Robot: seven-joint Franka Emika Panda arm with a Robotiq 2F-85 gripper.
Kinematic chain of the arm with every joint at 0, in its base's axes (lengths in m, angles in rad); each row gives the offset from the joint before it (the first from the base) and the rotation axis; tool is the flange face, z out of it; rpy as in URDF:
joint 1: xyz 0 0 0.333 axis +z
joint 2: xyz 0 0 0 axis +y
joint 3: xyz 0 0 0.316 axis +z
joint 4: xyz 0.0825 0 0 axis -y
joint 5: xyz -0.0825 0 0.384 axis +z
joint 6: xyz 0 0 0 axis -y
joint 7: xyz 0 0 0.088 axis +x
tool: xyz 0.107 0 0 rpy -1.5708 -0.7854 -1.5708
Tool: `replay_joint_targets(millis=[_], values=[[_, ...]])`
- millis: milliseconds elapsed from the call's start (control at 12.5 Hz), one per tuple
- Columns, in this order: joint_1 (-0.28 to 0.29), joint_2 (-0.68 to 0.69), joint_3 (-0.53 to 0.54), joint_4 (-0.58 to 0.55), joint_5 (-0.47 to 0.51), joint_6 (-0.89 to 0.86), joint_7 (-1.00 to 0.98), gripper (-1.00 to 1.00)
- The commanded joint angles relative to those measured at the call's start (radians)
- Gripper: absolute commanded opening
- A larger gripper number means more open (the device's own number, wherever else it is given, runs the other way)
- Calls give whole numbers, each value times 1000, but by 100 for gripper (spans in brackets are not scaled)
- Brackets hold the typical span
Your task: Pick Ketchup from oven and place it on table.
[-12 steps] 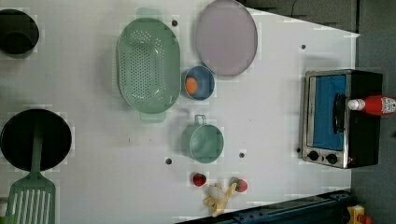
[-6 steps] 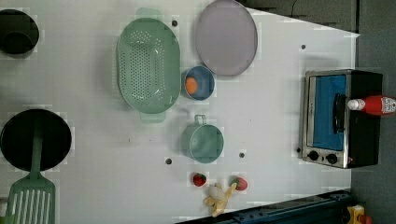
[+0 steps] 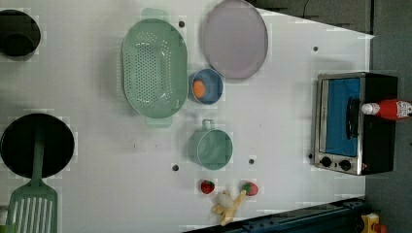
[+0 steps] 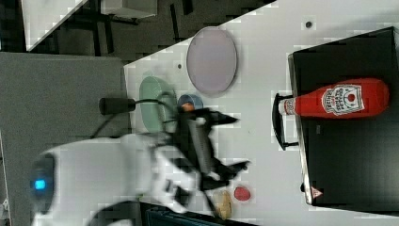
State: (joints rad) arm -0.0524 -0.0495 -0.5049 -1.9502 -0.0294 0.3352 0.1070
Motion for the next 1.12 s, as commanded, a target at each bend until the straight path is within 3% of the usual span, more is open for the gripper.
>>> replay_joint_targets(millis=[80,480,640,1120], values=[[-3,52,-61,57,21,84,16,100],[-29,279,-116,164,39,200,15,100],[-46,349,-116,174,115,244,15,100],[-66,454,-116,173,186,344,15,100]])
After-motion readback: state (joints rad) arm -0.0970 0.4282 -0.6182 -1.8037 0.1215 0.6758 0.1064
